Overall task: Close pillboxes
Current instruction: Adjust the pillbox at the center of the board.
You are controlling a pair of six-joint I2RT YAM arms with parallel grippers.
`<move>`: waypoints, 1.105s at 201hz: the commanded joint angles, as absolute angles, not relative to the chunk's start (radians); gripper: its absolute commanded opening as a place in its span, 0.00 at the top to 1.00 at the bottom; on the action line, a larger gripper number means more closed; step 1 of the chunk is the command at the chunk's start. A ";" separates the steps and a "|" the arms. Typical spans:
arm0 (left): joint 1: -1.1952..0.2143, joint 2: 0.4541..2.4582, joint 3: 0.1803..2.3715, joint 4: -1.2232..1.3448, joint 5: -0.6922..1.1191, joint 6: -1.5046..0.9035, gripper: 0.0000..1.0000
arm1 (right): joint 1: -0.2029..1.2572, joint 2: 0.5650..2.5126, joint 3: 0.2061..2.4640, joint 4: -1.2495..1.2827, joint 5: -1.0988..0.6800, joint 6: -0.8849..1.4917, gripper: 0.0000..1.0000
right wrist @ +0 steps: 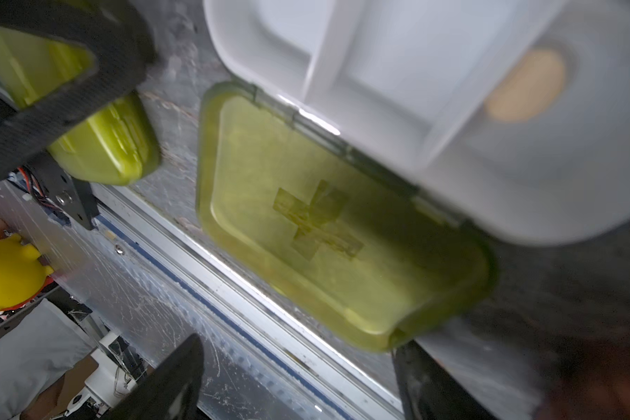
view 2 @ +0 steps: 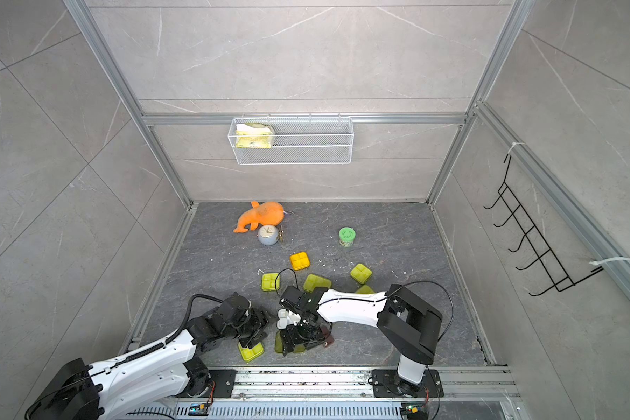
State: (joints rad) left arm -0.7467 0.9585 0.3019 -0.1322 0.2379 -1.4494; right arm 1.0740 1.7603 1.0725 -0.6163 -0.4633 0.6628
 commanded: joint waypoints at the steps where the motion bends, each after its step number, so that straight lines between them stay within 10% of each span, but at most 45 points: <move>1: -0.715 0.982 0.355 -0.099 0.273 -1.398 0.26 | 1.067 1.799 1.130 -0.655 -0.430 0.632 0.17; 222: -0.436 0.988 0.325 -0.077 0.447 -1.321 0.32 | 0.921 1.996 1.521 -0.845 -0.449 0.484 0.17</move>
